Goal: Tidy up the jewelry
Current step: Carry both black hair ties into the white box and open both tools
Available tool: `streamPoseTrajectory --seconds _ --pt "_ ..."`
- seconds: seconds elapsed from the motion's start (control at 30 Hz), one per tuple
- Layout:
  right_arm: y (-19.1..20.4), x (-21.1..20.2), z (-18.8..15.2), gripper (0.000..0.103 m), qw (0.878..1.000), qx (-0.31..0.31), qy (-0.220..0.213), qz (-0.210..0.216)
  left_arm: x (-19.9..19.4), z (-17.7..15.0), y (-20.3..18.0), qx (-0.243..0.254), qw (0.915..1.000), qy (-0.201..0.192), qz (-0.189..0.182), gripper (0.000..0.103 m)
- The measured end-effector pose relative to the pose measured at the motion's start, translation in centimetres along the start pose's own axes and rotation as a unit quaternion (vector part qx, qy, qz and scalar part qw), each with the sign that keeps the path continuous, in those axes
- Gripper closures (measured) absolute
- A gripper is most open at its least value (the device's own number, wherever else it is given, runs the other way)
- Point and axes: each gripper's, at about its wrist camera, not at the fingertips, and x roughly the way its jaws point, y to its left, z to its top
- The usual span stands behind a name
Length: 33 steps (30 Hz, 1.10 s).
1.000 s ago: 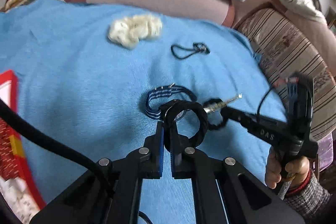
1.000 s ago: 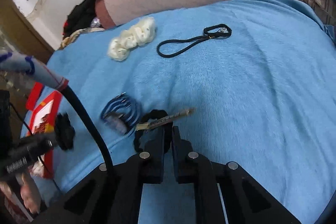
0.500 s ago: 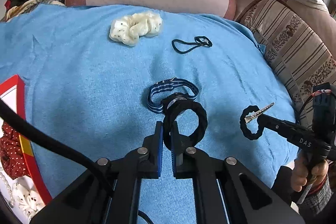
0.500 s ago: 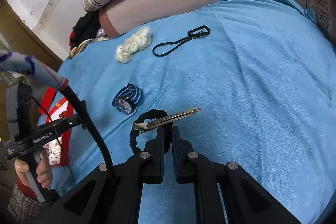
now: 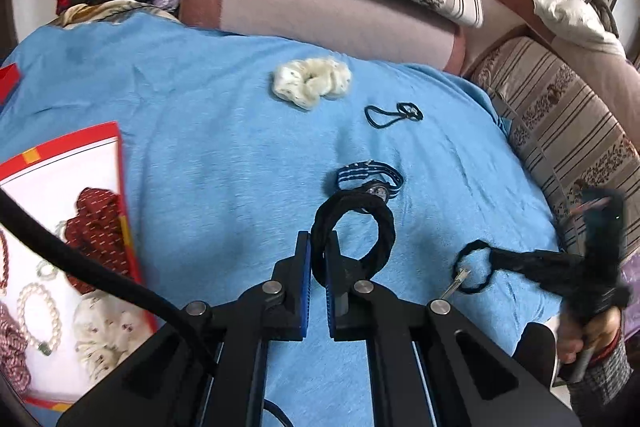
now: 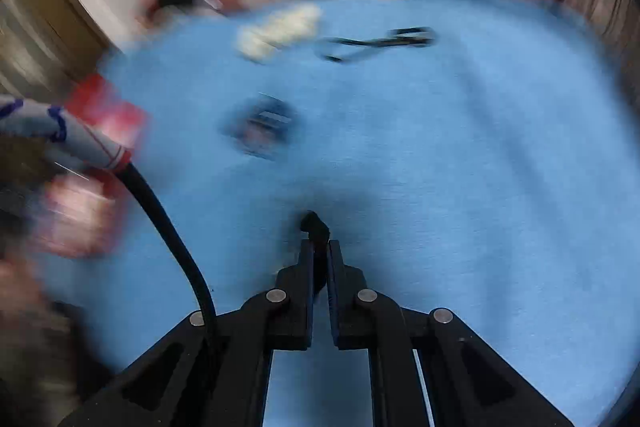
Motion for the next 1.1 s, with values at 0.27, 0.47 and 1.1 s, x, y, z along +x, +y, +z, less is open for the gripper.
streamPoseTrajectory --seconds 0.27,0.47,1.1 --pt "2.8 -3.8 1.7 0.097 0.999 -0.006 -0.049 0.003 -3.1 -0.8 2.1 -0.019 0.9995 -0.025 0.004 0.097" --pt "5.9 -0.9 1.4 0.096 0.999 -0.008 -0.013 0.041 -5.7 -1.7 5.1 -0.038 0.9982 -0.039 0.026 0.097" --pt "27.5 16.3 4.3 0.096 0.978 -0.173 0.049 0.103 -10.7 -2.9 23.3 -0.157 0.977 -0.039 0.139 0.097"
